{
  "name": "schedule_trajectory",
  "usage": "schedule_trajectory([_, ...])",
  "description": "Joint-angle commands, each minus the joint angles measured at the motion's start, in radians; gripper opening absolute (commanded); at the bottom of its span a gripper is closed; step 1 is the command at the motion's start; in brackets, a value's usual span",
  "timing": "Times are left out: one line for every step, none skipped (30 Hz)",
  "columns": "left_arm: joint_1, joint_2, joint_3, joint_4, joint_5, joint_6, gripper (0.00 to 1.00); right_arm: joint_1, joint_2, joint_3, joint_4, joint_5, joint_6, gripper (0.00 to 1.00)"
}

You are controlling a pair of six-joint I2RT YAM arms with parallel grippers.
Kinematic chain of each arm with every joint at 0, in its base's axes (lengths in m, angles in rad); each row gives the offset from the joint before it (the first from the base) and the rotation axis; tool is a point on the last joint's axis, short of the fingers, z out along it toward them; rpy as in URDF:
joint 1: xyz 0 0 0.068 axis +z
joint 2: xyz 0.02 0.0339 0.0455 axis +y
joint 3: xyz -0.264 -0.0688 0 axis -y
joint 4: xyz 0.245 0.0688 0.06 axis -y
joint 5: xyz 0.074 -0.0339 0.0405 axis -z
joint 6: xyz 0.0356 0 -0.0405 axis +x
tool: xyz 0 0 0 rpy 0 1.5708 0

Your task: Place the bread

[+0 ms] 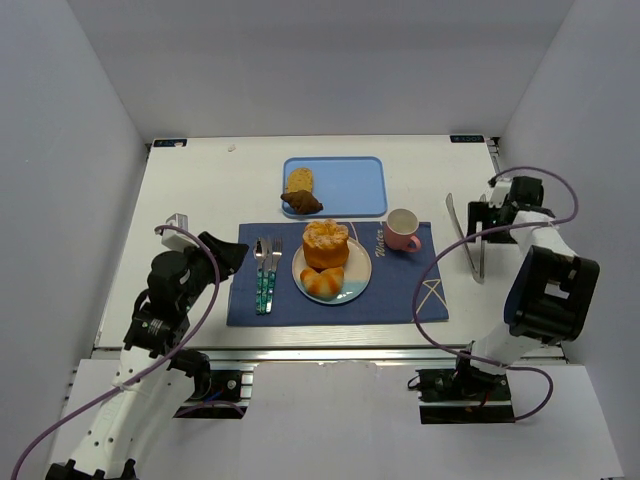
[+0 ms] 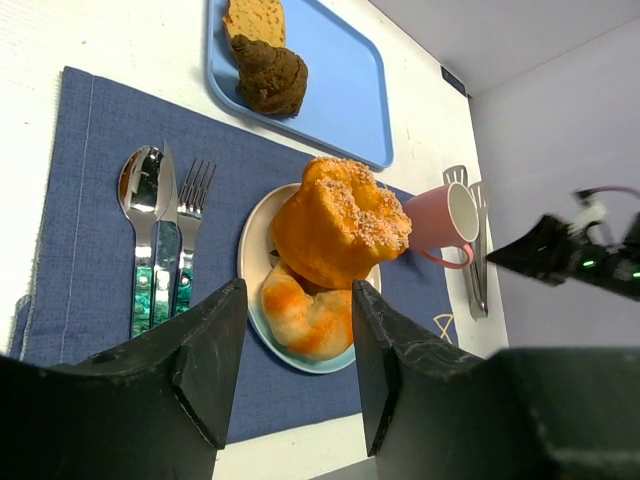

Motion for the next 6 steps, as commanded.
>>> schedule_trajectory([0.002, -0.003, -0.011, 0.026, 0.018, 0.005, 0.56, -0.015, -0.113, 0.126, -0.032, -0.085, 0.002, 0.89])
schedule_trajectory([0.002, 0.004, -0.002, 0.026, 0.018, 0.006, 0.56, -0.015, -0.140, 0.142, -0.025, -0.108, 0.004, 0.89])
schedule_trajectory([0.003, 0.007, 0.003, 0.022, 0.016, 0.011, 0.56, -0.015, -0.149, 0.177, -0.023, -0.163, 0.016, 0.90])
schedule_trajectory([0.003, 0.011, 0.008, 0.019, 0.016, 0.012, 0.56, -0.015, -0.156, 0.200, -0.023, -0.194, 0.025, 0.89])
schedule_trajectory([0.003, 0.012, 0.012, 0.018, 0.015, 0.015, 0.56, -0.015, -0.160, 0.223, -0.029, -0.233, 0.041, 0.89])
schedule_trajectory([0.002, 0.012, 0.017, 0.015, 0.010, 0.017, 0.56, -0.015, -0.163, 0.249, -0.029, -0.279, 0.047, 0.90])
